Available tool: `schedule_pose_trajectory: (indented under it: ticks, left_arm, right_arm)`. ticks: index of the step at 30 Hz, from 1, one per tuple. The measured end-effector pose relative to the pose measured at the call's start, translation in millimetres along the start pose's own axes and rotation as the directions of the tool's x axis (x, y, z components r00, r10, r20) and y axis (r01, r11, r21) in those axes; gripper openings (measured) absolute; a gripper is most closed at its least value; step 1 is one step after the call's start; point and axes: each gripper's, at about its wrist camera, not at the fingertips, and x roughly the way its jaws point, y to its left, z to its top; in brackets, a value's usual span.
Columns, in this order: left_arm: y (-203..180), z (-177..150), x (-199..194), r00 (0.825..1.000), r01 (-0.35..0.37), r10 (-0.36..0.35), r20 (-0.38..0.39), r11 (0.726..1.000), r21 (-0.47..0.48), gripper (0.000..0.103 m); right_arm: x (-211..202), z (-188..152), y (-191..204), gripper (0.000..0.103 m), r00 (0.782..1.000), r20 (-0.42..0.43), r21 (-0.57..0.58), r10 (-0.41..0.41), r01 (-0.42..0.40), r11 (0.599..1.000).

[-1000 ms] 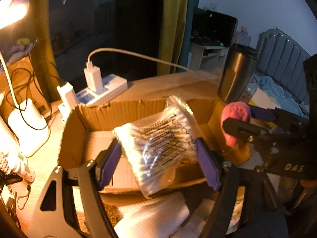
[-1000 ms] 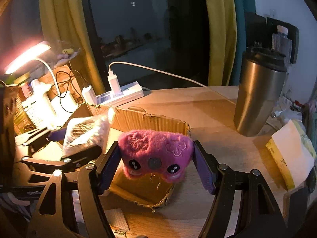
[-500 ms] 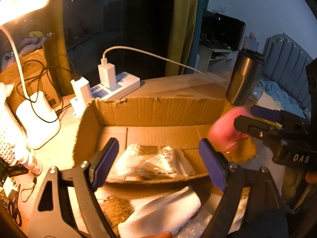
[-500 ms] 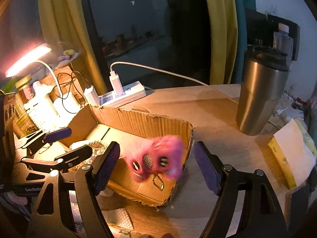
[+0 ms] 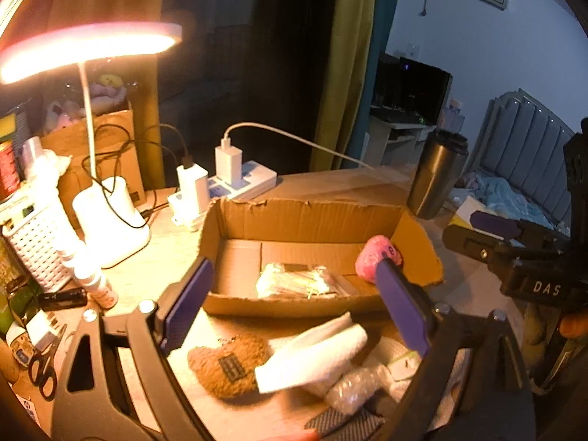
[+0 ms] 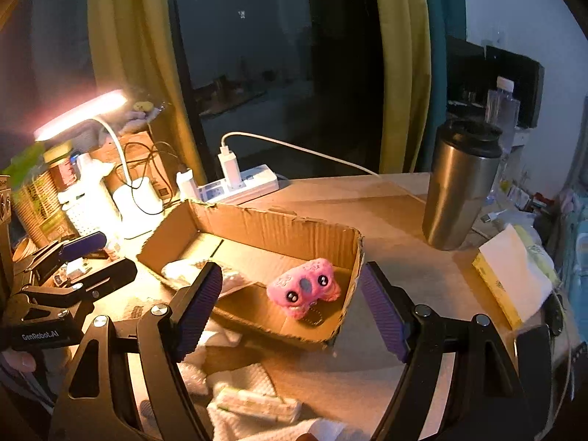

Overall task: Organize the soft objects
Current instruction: 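Open the right gripper over the box while the left gripper releases the swab bag inside, then grasp the green-and-white wet-wipe packet with the right gripper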

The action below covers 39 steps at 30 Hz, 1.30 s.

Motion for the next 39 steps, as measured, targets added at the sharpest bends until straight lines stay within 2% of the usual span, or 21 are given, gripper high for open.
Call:
schedule_pose_trajectory:
  ticks: [21, 31, 39]
  left_arm:
    - [14, -30, -67, 0.998, 0.015, -0.014, 0.063, 1.000, -0.017, 0.091]
    - [14, -58, -74, 1.000, 0.003, -0.002, 0.028, 1.000, -0.015, 0.091]
    - [14, -83, -61, 0.999, -0.018, 0.017, -0.035, 1.000, -0.013, 0.091]
  right_arm:
    - [-58, -30, 36, 0.080, 0.998, 0.025, -0.045, -0.060, 0.061, 0.997]
    - [-51, -70, 38, 0.080, 0.997, -0.043, -0.037, -0.056, 0.055, 0.998]
    - [-32, -95, 33, 0.080, 0.994, -0.101, -0.019, -0.031, 0.030, 0.999]
